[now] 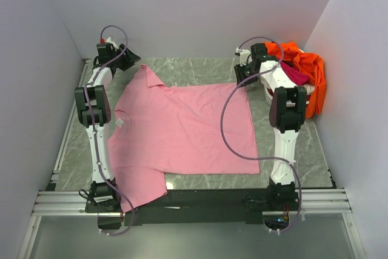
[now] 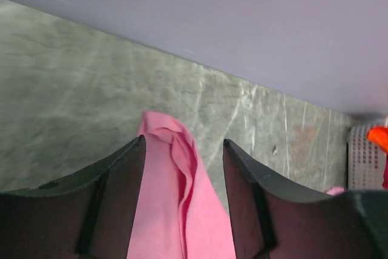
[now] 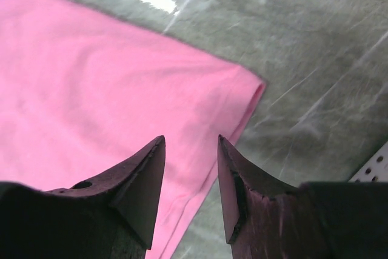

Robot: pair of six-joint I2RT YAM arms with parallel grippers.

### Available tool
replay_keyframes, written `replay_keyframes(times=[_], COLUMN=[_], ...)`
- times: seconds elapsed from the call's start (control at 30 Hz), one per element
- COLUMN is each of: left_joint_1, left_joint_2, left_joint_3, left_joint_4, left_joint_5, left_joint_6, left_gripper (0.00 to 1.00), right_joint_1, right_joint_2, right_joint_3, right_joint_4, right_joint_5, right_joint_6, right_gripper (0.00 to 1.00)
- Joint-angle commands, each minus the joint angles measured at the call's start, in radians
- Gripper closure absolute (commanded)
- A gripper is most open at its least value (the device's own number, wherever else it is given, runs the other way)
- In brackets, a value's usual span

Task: Fold and stack the t-shirts
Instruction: Flatten the tshirt out

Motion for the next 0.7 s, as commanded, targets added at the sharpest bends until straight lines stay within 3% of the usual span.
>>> replay_keyframes(times=[0.0, 0.13, 0.33, 0.67], left_joint_1=[0.001, -0.007, -0.054, -0.163], left_joint_2=[-0.08, -0.213, -0.241, -0.187], left_joint_3=[0.036, -0.099, -0.122, -0.075], left_joint_4=[0.029, -0.043, -0.227, -0.376], left_joint_5=[-0.072, -0.117, -0.129, -0.292], left_joint_6=[-0.03, 0.112, 0.221, 0.266], left_gripper=[0.41, 0.48, 0.7, 0.59], right_joint_1=[0.016, 0.021, 0.032, 0.053], right_joint_2=[-0.116, -0.191, -0.229, -0.3], right_joint_3=[-0.077, -0.141, -0.174, -0.269], right_joint_4=[0.043, 0.068, 0.05, 0.054], right_joint_5=[-0.045, -0.091, -0.153, -0.171], right_joint_6=[-0.026, -0.036, -0.03, -0.033], right_gripper=[0.53, 0.53, 0.53, 0.53])
